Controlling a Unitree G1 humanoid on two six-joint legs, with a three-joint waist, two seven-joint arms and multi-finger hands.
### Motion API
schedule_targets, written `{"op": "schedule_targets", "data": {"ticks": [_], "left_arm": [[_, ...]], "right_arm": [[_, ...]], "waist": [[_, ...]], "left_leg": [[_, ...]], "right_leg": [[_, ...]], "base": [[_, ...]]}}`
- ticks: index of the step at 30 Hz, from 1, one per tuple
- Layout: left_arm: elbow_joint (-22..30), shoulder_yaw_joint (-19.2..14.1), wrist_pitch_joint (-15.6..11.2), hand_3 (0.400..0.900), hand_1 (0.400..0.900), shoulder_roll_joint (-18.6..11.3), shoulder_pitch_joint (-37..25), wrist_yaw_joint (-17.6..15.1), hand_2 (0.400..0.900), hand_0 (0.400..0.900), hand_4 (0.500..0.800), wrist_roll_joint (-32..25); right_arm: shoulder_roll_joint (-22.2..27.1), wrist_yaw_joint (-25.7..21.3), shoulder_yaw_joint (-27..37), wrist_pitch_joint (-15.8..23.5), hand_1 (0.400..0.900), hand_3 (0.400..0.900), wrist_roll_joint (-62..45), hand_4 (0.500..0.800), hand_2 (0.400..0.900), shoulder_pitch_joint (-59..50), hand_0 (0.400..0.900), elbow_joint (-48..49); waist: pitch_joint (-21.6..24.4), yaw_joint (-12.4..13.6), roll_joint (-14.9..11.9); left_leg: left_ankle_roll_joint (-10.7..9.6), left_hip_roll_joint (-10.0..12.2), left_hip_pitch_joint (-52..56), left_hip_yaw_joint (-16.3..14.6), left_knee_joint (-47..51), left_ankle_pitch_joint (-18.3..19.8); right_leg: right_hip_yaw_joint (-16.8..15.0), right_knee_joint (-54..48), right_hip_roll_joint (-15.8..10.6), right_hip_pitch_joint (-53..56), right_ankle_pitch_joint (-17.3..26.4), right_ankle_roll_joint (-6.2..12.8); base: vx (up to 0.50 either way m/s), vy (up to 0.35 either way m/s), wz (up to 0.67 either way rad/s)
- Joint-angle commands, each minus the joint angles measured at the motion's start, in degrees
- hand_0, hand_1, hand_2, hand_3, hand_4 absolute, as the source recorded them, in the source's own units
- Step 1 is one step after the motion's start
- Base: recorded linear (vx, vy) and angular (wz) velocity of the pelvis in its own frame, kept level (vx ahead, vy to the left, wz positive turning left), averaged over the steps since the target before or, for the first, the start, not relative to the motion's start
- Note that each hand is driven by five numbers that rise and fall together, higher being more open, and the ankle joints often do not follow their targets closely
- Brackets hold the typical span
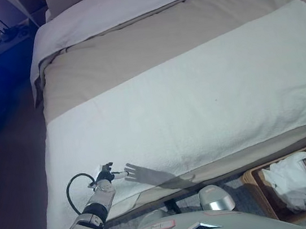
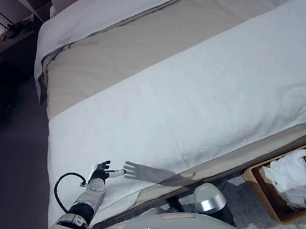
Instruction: Put the clothes on the bed into the basket.
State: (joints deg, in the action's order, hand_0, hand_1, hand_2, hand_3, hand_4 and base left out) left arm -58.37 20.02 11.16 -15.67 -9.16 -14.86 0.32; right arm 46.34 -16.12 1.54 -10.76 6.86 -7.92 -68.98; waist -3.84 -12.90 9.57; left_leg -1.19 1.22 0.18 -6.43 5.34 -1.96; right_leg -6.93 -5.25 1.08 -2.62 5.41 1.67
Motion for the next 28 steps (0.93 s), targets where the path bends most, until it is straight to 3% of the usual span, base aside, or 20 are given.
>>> {"op": "schedule_targets", "data": {"ticks": [1, 6, 8, 10, 13, 19, 28], "left_arm": [[0.1, -4.0, -0.9, 0.9, 0.9, -3.4, -1.7, -2.3, 0.9, 0.9, 0.8, 1.6], [3.7, -6.3, -1.0, 0.9, 0.9, -2.9, 1.8, -2.6, 0.9, 0.9, 0.8, 1.6], [5.0, -6.0, -1.3, 0.9, 0.9, -1.9, 2.8, -2.6, 0.9, 0.9, 0.8, 1.4], [4.5, -5.8, -1.3, 0.9, 0.9, -1.5, 2.9, -2.4, 0.9, 0.9, 0.8, 1.5], [2.3, -4.3, -1.5, 0.9, 0.9, -0.1, 1.3, -2.3, 0.9, 0.9, 0.8, 1.8], [1.1, -3.0, -1.6, 0.9, 0.9, 0.2, 1.1, -1.4, 0.9, 0.9, 0.8, 3.5], [1.2, -3.4, -1.4, 0.9, 0.9, 0.0, 1.4, -0.9, 0.9, 0.9, 0.8, 3.4]], "right_arm": [[-3.5, -2.5, -3.6, 3.2, 0.9, 0.9, -0.1, 0.8, 0.9, -0.4, 0.9, 5.0], [-14.2, -2.1, -7.3, 4.7, 0.9, 0.9, -3.0, 0.8, 0.9, 0.9, 0.9, 14.2], [-18.6, -0.8, -9.6, 5.1, 0.9, 0.9, -4.5, 0.8, 0.9, 1.6, 0.9, 13.6], [-19.7, -0.9, -9.2, 5.2, 0.9, 0.9, -5.4, 0.8, 0.9, 1.6, 0.9, 12.7], [-25.1, 0.0, -12.3, 4.9, 0.9, 0.9, -6.3, 0.8, 0.9, -0.5, 0.9, 4.8], [-27.5, 2.8, -14.8, 4.3, 0.9, 0.9, -3.6, 0.8, 0.9, 1.0, 0.9, -1.1], [-27.0, 2.5, -13.8, 4.2, 0.9, 0.9, -1.9, 0.8, 0.9, 2.4, 0.9, -2.6]], "waist": [[1.7, 1.8, -2.6], [1.6, 3.3, -4.0], [1.6, 4.1, -4.8], [1.6, 4.3, -5.2], [1.7, 5.5, -6.1], [1.8, 6.4, -7.5], [1.6, 6.8, -8.5]], "left_leg": [[-1.0, 0.0, 7.3, -1.9, -0.3, 5.2], [-0.8, 0.3, 7.3, -1.3, -0.3, 4.9], [-0.7, 0.3, 7.4, -1.0, -0.3, 4.8], [-0.7, 0.3, 7.4, -0.8, -0.3, 4.8], [-0.6, 0.2, 7.7, 0.1, -0.3, 4.7], [-0.4, 0.1, 7.9, 1.0, -0.3, 4.7], [-0.3, 0.1, 8.0, 1.5, -0.3, 5.0]], "right_leg": [[0.5, 0.3, 0.2, 0.5, -2.0, 3.34], [1.2, 0.3, 0.2, 0.7, -1.9, 3.13], [1.9, 0.3, 0.1, 1.0, -2.0, 2.99], [2.2, 0.3, 0.1, 1.1, -2.0, 2.94], [2.9, 0.3, 0.0, 1.7, -2.0, 2.78], [4.1, 0.3, -0.2, 2.4, -2.2, 2.6], [4.5, 0.3, -0.4, 2.7, -2.2, 2.83]], "base": [[-0.03, -0.005, 0.01], [-0.04, 0.002, 0.11], [-0.03, 0.004, 0.21], [-0.01, -0.001, 0.12], [-0.02, 0.025, 0.23], [0.0, 0.032, 0.11], [0.0, 0.007, 0.02]]}}
